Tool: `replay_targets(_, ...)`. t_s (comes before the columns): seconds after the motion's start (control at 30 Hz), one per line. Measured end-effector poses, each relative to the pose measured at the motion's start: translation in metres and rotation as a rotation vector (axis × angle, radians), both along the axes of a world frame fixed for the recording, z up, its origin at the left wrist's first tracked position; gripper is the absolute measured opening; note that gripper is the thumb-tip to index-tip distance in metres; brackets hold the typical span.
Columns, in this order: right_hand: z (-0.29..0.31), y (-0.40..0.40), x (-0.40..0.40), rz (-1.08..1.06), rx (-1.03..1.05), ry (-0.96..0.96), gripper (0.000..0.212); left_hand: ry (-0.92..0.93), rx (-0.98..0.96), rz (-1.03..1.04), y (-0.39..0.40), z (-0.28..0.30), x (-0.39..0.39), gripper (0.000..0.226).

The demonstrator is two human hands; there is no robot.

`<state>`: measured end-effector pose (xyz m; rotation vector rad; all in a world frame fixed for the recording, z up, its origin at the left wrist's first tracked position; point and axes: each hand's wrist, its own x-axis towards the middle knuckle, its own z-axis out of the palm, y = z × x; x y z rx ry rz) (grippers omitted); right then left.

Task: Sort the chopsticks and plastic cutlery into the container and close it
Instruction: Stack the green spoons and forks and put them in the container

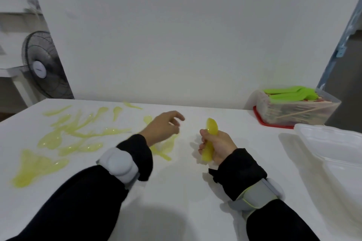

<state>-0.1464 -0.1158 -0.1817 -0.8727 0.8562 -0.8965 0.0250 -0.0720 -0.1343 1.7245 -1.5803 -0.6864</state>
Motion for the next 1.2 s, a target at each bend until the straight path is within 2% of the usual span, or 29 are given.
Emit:
replay_targets(0.1,0.003,-0.001,0.010,0.056,-0.180,0.299,0.017,-0.575,0.295,0.055,0.007,0.007,0.041,0.025)
replay_targets(0.17,0.008,-0.002,0.025,0.084,-0.467,0.668,0.010,-0.698,0.437,0.045,0.012,0.002,0.052,0.021)
replay_targets(0.2,0.011,-0.002,0.036,0.102,-0.638,0.854,0.005,-0.694,0.459,0.049,0.012,-0.003,0.054,0.017)
replay_targets(0.23,0.013,-0.002,0.048,0.134,-0.782,1.016,0.013,-0.681,0.461,0.064,0.011,-0.009,0.054,0.019)
replay_targets(0.33,0.015,-0.001,0.078,0.333,-1.006,1.201,0.027,-0.655,0.392,0.162,0.005,-0.032,0.055,0.028)
replay_targets(0.5,0.015,-0.002,0.086,0.639,-1.063,1.397,0.033,-0.559,0.273,0.218,0.011,-0.046,0.061,0.011)
replay_targets(0.63,0.021,-0.010,0.074,0.550,-1.073,1.473,0.031,-0.323,0.134,0.193,0.020,-0.043,0.063,0.015)
replay_targets(0.7,0.027,-0.012,0.068,0.439,-0.967,1.323,0.031,-0.214,0.051,0.168,0.022,-0.038,0.063,0.015)
replay_targets(0.8,0.036,-0.007,0.057,0.251,-0.578,0.736,0.024,-0.026,-0.098,0.162,0.021,-0.025,0.056,0.022)
replay_targets(0.83,0.037,-0.005,0.054,0.210,-0.472,0.601,0.024,0.028,-0.138,0.152,0.019,-0.020,0.052,0.022)
replay_targets(0.9,0.031,-0.003,0.053,0.185,-0.326,0.470,0.029,0.092,-0.184,0.134,0.016,-0.013,0.041,0.017)
replay_targets(0.97,0.023,0.002,0.054,0.162,-0.215,0.360,0.034,0.051,-0.209,0.107,0.013,-0.008,0.028,0.018)
replay_targets(1.1,0.018,0.012,0.050,0.202,-0.003,0.021,0.036,-0.032,-0.199,0.065,0.006,-0.011,0.007,0.035)
replay_targets(1.2,0.019,0.012,0.038,0.224,0.084,-0.119,0.032,-0.041,-0.160,0.109,0.001,-0.011,-0.004,0.053)
